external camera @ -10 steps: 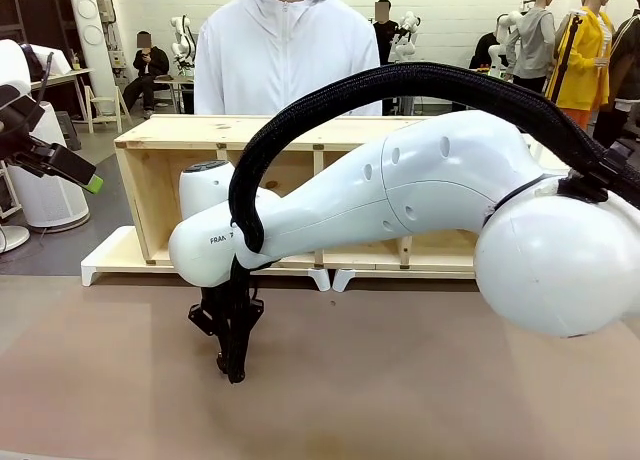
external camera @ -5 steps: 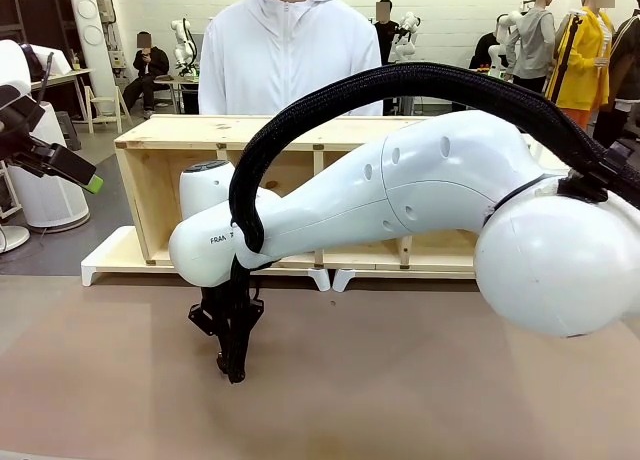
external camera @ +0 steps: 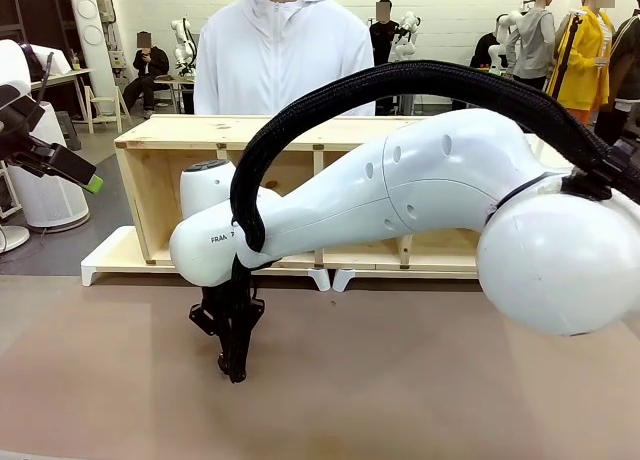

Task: Perform cable management.
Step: Pull the grasped Power Cable to the location of the Power Strip.

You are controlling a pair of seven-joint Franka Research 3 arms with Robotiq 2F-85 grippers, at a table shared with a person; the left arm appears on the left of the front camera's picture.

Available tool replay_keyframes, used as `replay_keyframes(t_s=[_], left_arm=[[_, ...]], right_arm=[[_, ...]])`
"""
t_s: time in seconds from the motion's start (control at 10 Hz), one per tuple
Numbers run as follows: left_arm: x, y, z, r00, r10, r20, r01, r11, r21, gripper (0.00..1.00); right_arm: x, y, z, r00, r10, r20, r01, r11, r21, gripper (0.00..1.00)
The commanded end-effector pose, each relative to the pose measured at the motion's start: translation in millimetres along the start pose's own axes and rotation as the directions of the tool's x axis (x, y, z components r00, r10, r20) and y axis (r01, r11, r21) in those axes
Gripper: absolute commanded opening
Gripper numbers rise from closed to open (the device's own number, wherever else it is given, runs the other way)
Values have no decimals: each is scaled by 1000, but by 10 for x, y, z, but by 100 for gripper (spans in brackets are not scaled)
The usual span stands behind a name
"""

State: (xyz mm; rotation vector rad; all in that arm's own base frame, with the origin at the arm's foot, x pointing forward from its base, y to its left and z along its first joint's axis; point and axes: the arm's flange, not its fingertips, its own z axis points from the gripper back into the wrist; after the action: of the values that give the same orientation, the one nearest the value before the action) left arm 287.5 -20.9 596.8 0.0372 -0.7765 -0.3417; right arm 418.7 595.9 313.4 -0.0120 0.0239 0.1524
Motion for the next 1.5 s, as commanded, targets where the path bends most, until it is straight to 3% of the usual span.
replay_keyframes(t_s=[0.0, 0.4, 0.9, 1.4], left_arm=[[16, 13, -18, 1000, -1, 10, 1, 1000, 6, 100], [16, 13, -18, 1000, -1, 10, 1, 1000, 6, 100], [16, 13, -18, 1000, -1, 10, 1, 1000, 6, 100], [16, 13, -18, 1000, -1, 10, 1, 1000, 6, 100]], right_arm=[[-270, -343, 210, 1000, 2, 3, -2, 1000, 27, 14], [-653, -970, 586, 999, -31, 18, 30, 997, 69, 14], [-1031, -1771, 936, 966, -241, 91, 237, 970, 50, 14], [-1280, -2319, 1090, 923, -374, 89, 374, 927, 11, 14]])
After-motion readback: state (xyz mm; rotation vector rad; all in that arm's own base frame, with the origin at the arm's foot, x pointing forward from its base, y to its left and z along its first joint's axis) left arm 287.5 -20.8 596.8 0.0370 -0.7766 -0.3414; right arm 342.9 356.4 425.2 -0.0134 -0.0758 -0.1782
